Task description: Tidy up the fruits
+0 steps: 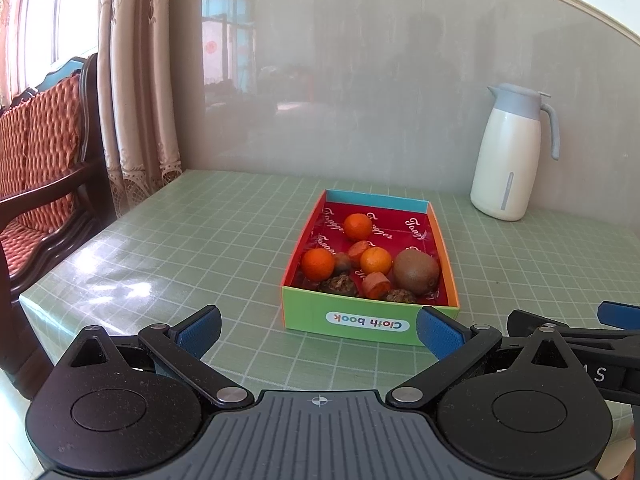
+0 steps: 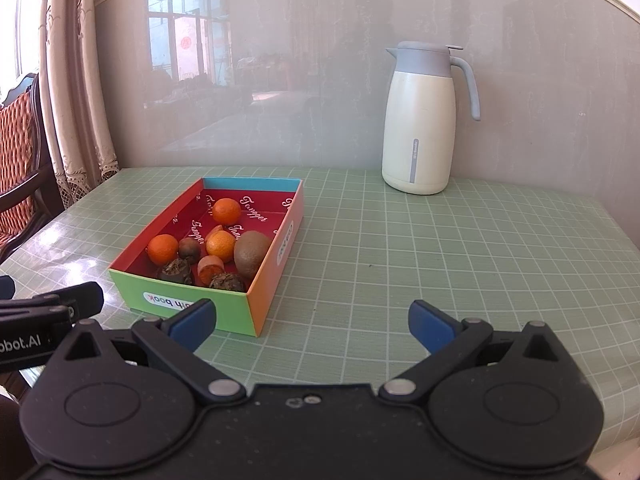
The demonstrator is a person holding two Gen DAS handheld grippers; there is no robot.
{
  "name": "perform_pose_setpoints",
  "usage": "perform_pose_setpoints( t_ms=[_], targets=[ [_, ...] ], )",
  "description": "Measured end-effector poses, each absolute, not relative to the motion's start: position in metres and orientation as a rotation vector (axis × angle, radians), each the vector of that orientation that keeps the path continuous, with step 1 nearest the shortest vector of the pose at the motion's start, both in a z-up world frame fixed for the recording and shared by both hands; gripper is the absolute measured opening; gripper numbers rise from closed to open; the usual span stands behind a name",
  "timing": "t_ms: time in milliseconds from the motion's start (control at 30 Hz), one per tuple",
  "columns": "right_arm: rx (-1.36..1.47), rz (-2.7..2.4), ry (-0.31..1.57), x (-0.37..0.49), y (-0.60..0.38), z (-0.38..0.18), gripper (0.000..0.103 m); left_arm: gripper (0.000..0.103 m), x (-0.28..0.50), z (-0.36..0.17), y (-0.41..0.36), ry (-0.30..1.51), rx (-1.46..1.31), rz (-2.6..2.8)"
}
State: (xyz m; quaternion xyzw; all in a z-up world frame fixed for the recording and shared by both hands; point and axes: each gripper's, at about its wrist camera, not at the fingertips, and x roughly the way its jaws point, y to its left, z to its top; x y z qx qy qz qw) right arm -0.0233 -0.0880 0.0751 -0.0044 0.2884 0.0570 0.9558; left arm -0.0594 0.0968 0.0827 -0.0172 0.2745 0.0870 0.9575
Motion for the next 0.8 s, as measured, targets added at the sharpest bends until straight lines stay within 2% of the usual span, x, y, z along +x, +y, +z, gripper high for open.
perform_pose_setpoints(
  t_ms=[800],
  targets=[
    [-0.013,0.109,0.587,-0.0213,-0.0863,0.0729,0.103,0.103,-0.0552,0.0797,0.099,0.57,-0.049,0.167]
  ],
)
